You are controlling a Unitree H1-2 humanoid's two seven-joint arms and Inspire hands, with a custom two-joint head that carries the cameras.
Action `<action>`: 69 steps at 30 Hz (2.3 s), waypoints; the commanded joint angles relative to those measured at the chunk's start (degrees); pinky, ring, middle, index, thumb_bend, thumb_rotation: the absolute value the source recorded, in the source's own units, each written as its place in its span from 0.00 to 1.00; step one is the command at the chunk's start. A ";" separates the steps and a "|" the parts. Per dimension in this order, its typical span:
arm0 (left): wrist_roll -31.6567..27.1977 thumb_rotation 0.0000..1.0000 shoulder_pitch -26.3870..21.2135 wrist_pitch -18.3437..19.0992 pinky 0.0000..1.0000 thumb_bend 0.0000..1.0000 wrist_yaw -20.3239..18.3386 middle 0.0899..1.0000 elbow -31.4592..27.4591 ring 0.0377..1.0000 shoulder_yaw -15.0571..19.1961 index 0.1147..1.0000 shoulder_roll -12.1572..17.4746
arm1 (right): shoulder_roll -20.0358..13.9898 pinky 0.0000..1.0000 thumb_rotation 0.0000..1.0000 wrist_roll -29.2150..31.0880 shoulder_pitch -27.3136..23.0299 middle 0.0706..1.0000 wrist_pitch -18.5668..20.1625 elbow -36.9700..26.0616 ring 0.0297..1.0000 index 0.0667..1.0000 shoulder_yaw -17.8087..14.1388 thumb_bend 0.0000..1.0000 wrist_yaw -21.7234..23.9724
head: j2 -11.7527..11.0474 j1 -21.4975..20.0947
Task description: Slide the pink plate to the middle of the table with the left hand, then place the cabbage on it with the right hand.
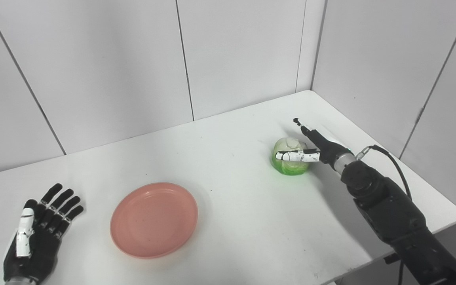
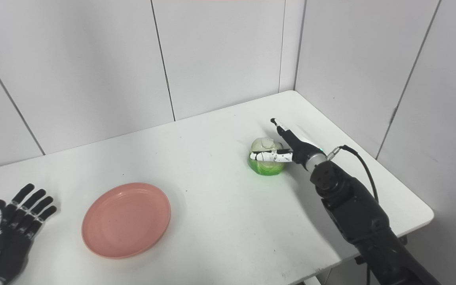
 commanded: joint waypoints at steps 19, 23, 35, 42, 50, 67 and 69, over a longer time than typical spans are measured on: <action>0.38 0.84 4.14 5.87 0.77 0.50 2.12 0.77 -3.61 0.78 -0.90 0.77 -0.18 | -2.42 0.97 0.51 3.06 -5.34 1.00 -4.38 4.40 1.00 1.00 2.26 1.00 5.37 | 1.38 0.54; 0.39 0.85 4.35 6.35 0.76 0.49 2.52 0.77 -4.43 0.77 -0.97 0.76 -0.20 | -3.84 0.94 0.54 1.77 -5.65 1.00 -3.11 4.13 1.00 1.00 4.42 1.00 7.68 | 1.72 0.49; 0.30 0.87 4.49 6.63 0.78 0.49 2.30 0.78 -4.86 0.78 -1.19 0.78 -0.05 | -4.93 0.85 0.33 1.25 -6.25 0.99 1.70 2.73 0.94 1.00 6.10 1.00 11.48 | 2.17 0.49; 0.17 0.88 4.16 5.91 0.78 0.48 1.91 0.78 -3.28 0.78 -1.00 0.78 0.02 | -3.33 0.69 0.03 -3.24 -5.26 0.76 7.77 -0.23 0.72 0.80 5.90 0.94 7.09 | 2.26 0.68; 0.42 0.86 4.37 6.34 0.77 0.50 2.32 0.77 -3.89 0.78 -1.00 0.77 -0.15 | -2.35 0.70 0.00 -5.96 -5.08 0.62 7.57 1.65 0.64 0.59 6.88 0.89 4.32 | 2.29 0.95; 0.44 0.88 4.31 5.10 0.79 0.51 1.50 0.78 -2.90 0.79 -1.23 0.78 -0.53 | 2.40 0.39 0.00 -0.90 -4.21 0.43 0.44 8.38 0.43 0.47 2.73 0.53 -3.69 | 1.65 2.32; 0.57 0.89 4.28 4.78 0.79 0.51 1.38 0.79 -2.76 0.79 -1.36 0.78 -0.61 | 2.71 0.38 0.00 0.06 -4.02 0.43 -0.64 8.80 0.43 0.47 1.95 0.53 -4.56 | 1.54 2.58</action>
